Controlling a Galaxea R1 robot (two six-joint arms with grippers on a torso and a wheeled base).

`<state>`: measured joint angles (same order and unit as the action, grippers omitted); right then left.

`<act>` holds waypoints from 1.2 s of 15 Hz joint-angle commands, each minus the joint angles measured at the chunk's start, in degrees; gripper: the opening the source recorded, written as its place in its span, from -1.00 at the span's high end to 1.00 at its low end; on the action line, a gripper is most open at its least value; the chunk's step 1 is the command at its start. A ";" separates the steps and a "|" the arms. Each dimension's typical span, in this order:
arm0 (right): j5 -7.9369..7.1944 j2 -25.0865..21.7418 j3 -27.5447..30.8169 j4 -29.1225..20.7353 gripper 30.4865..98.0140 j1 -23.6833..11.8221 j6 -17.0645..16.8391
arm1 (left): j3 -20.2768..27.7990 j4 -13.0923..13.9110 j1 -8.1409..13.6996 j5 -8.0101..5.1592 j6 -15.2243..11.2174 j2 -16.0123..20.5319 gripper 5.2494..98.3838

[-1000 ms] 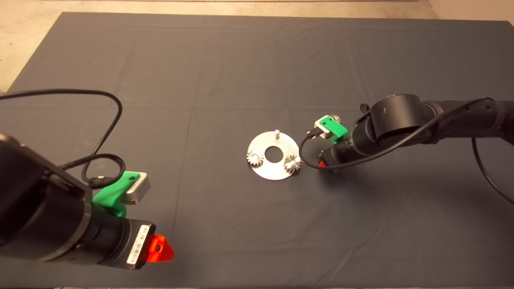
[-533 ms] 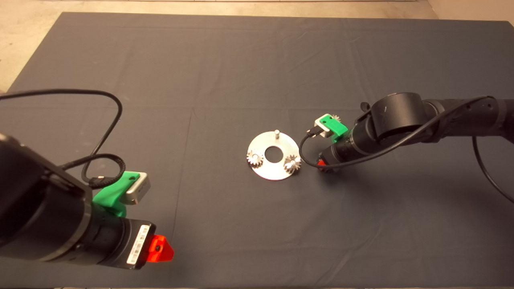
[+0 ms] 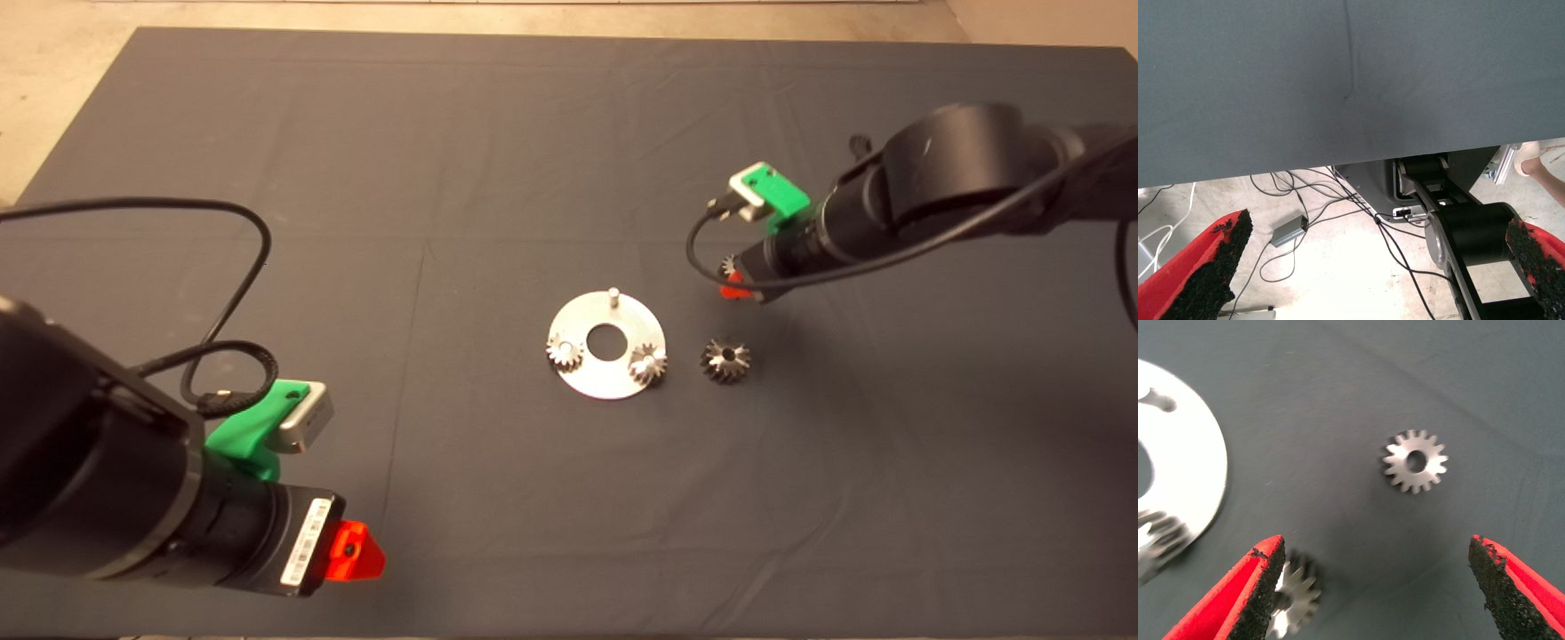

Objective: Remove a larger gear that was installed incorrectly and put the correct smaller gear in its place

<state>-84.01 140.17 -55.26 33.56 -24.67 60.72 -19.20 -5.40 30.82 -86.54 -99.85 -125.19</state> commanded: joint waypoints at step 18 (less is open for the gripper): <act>6.05 -0.37 -13.19 -2.54 -0.69 3.66 -2.54 | 1.06 -0.05 0.47 -0.15 -0.34 0.07 -0.99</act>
<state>-78.11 139.80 -68.68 32.46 -19.70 58.38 -19.07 -5.42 30.82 -86.55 -99.85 -125.25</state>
